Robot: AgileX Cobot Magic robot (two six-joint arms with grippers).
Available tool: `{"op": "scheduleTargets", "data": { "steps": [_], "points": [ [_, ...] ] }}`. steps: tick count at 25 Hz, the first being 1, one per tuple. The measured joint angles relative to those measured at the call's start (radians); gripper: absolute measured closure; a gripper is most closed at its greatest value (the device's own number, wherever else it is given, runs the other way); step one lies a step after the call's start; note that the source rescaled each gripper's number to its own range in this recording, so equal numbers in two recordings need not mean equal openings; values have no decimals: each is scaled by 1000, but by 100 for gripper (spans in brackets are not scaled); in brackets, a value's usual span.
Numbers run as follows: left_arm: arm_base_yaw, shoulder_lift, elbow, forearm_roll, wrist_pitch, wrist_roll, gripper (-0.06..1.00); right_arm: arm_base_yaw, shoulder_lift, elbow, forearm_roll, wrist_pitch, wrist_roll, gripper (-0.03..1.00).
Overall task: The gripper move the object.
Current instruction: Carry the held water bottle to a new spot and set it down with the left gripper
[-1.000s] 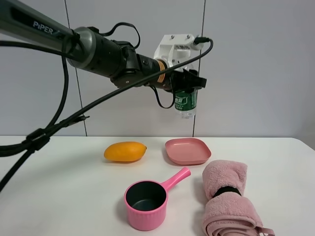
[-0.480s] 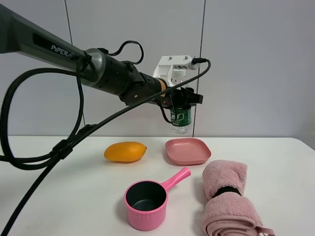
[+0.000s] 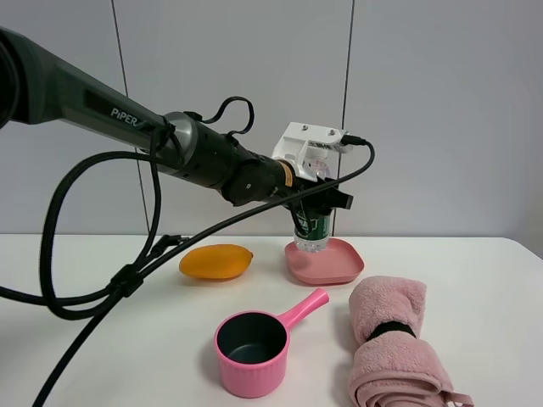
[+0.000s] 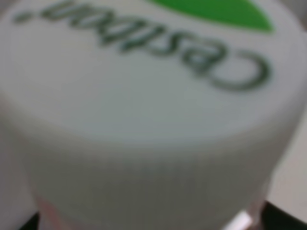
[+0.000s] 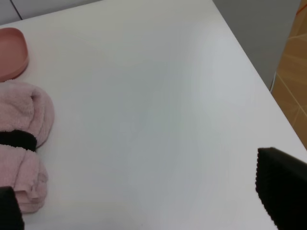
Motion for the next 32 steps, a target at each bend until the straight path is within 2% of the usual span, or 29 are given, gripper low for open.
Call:
{"op": "scheduleTargets", "data": {
  "steps": [6, 13, 19, 26, 32],
  "points": [
    [0, 32, 0, -108, -14, 109, 94, 0, 0, 0, 0, 0, 0, -3],
    [0, 42, 0, -149, -14, 153, 94, 0, 0, 0, 0, 0, 0, -3],
    [-4, 44, 0, -151, -19, 156, 94, 0, 0, 0, 0, 0, 0, -3],
    [-23, 56, -13, -151, -99, 191, 94, 0, 0, 0, 0, 0, 0, -3],
    [-25, 102, -88, -134, -55, 190, 94, 0, 0, 0, 1, 0, 0, -3]
  ]
}}
